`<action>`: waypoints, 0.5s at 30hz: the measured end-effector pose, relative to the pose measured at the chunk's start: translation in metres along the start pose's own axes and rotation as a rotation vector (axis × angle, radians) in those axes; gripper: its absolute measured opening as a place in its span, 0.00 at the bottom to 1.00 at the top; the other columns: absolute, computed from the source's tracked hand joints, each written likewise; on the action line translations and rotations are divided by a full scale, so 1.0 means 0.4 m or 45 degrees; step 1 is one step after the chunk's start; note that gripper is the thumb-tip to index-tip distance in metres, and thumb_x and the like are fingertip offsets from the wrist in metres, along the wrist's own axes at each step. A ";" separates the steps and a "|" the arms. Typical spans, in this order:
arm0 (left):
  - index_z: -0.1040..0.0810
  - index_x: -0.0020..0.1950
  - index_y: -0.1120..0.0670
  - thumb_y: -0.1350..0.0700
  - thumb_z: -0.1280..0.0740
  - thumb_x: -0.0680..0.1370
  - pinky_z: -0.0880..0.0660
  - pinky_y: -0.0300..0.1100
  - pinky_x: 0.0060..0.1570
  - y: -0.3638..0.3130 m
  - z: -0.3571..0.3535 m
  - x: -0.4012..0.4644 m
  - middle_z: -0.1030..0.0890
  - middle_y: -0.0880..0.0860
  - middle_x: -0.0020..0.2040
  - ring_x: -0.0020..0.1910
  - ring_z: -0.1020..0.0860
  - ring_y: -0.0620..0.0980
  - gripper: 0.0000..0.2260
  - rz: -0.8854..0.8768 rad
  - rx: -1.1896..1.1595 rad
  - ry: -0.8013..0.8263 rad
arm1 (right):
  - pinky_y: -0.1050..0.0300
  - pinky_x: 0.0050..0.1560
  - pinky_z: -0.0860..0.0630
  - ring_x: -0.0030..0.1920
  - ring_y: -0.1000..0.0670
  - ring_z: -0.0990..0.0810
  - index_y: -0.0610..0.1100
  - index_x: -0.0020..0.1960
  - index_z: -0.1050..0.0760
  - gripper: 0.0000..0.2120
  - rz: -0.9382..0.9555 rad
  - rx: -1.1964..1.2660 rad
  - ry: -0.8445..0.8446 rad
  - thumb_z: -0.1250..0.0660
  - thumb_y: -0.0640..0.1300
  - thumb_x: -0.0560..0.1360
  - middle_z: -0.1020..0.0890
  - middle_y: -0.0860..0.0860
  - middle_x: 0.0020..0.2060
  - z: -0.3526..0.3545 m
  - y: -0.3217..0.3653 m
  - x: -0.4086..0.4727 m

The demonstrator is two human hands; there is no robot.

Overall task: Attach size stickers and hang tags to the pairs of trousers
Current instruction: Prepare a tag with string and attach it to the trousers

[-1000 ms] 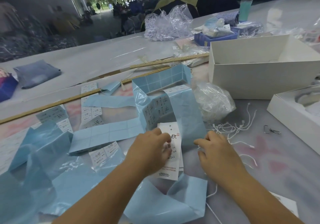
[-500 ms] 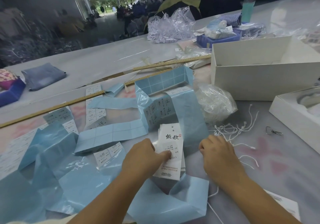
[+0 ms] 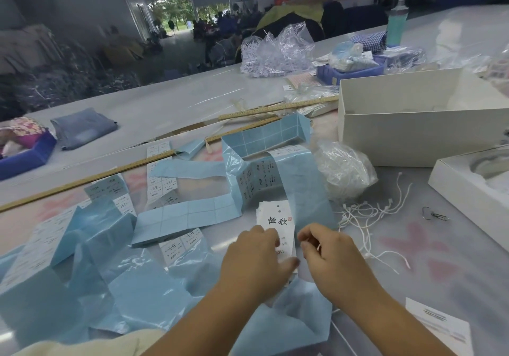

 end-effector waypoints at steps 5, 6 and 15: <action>0.24 0.55 0.51 0.39 0.32 0.72 0.30 0.43 0.43 -0.029 -0.005 0.011 0.26 0.50 0.53 0.51 0.27 0.52 0.19 0.008 0.124 0.025 | 0.70 0.37 0.30 0.35 0.63 0.25 0.55 0.38 0.24 0.12 -0.108 0.039 0.052 0.36 0.39 0.76 0.22 0.59 0.30 -0.007 -0.015 -0.018; 0.23 0.55 0.51 0.41 0.32 0.73 0.29 0.43 0.44 -0.026 -0.004 0.014 0.26 0.50 0.53 0.51 0.26 0.52 0.18 0.014 0.099 0.038 | 0.70 0.37 0.30 0.36 0.63 0.24 0.55 0.38 0.24 0.13 -0.123 0.057 0.058 0.35 0.39 0.76 0.21 0.61 0.32 -0.004 -0.019 -0.020; 0.35 0.36 0.52 0.58 0.40 0.76 0.34 0.43 0.38 -0.031 0.027 0.000 0.32 0.50 0.37 0.39 0.30 0.54 0.09 0.048 0.188 -0.002 | 0.69 0.34 0.29 0.35 0.61 0.23 0.52 0.37 0.22 0.11 -0.285 0.162 0.160 0.36 0.39 0.74 0.19 0.60 0.33 -0.029 -0.035 -0.034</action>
Point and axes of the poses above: each hand's wrist, its own x-axis towards the middle knuckle, its own z-axis out of the back of the hand, y = z × x, the point moved 8 cm from there along x, towards the middle knuckle
